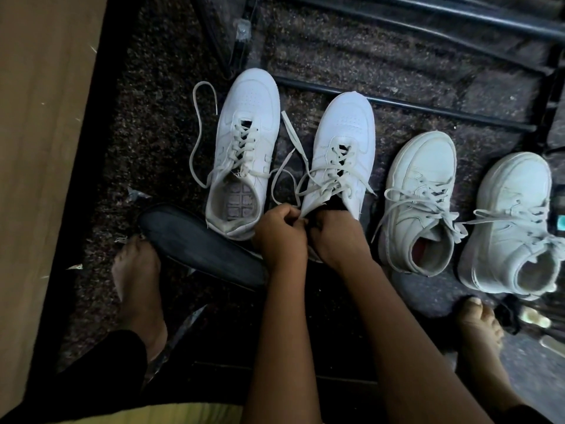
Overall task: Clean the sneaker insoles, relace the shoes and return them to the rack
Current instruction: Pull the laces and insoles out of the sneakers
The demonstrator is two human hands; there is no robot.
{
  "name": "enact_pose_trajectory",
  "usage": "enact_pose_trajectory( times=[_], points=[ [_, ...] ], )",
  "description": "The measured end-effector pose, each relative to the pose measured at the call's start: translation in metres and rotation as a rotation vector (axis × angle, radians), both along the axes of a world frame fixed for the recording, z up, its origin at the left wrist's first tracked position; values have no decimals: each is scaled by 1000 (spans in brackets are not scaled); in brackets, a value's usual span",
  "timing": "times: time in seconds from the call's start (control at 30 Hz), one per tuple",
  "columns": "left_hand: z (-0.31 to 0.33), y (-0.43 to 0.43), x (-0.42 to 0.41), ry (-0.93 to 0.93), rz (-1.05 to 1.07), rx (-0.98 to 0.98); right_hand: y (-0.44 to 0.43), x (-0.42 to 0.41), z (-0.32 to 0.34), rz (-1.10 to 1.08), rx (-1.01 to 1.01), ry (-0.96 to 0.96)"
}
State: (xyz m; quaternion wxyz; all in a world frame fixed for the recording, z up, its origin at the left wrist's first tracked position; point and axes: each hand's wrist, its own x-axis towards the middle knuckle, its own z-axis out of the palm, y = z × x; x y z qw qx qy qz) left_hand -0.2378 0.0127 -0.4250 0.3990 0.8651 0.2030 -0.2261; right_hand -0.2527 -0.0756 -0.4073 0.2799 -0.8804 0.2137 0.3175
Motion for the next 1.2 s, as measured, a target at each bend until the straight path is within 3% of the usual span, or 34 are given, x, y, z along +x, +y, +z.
enact_pose_trajectory(
  times=[0.37, 0.53, 0.77, 1.1, 1.2],
  points=[
    [1, -3, -1, -31, 19, -46, -23, 3, 41, -181, -132, -343],
    [-1, -5, -4, -27, 95, -100, -16, -13, 40, -74, -4, -135],
    [-3, 0, -3, 22, 157, -172, -4, -20, 32, 74, -222, -55],
    [-3, -4, -3, -13, 108, -98, 5, -31, 40, -112, -370, -489],
    [-11, -4, -9, -93, 130, -37, -4, -18, 62, 11, -336, -372]
  ],
)
